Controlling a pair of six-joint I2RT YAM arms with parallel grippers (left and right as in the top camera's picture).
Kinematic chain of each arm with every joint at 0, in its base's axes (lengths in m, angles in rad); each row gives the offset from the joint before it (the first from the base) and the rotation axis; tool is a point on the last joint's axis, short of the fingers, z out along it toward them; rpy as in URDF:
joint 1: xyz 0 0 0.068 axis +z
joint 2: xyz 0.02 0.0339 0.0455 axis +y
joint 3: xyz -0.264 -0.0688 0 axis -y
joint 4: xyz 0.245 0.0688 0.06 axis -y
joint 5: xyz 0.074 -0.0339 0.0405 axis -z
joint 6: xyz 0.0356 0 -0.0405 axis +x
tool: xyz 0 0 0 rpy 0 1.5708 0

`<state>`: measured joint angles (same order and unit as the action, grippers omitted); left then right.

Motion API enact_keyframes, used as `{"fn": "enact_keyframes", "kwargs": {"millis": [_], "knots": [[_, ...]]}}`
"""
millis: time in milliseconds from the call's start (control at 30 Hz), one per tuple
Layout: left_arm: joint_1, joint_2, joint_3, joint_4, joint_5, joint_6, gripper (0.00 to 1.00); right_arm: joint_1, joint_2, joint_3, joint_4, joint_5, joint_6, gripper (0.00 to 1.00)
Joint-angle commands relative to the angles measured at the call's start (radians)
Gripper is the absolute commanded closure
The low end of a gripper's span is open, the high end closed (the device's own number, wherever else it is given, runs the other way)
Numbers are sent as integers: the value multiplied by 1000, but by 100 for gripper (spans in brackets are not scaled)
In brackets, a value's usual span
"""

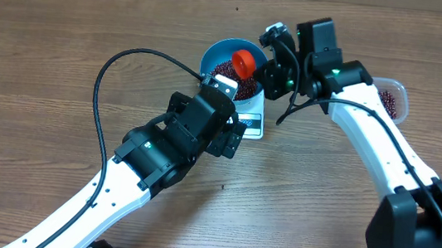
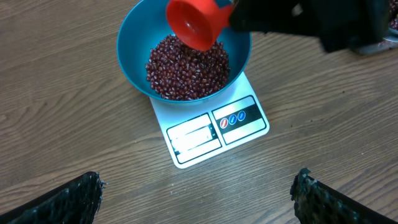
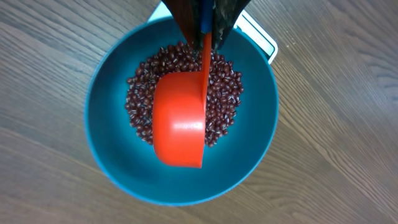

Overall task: Scoop item into bowl and weigh 150g on scale
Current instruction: 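Carry the filled scoop left to the teal bowl, then tip the scoop over the teal bowl to pour the beans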

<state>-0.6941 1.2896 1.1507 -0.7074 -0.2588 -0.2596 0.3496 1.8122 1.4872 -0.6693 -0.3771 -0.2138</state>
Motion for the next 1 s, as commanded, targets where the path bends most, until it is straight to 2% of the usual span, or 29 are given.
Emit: {"fn": "enact_keyframes", "kwargs": {"millis": [0,100,367,567,967], "knots": [[0,-8,-3,4,-10,-7,0,29,25,24,19,70,-5,96],[0,-8,-3,4,-10,-6,1,47,38,19,34,123,-78,96],[0,-8,-3,4,-10,-6,0,53,53,10,31,160,-159,96],[0,-8,-3,4,-10,-6,1,53,53,10,-21,143,-159,96],[0,-8,-3,4,-10,-6,0,52,53,10,-27,-45,-153,96]]}}
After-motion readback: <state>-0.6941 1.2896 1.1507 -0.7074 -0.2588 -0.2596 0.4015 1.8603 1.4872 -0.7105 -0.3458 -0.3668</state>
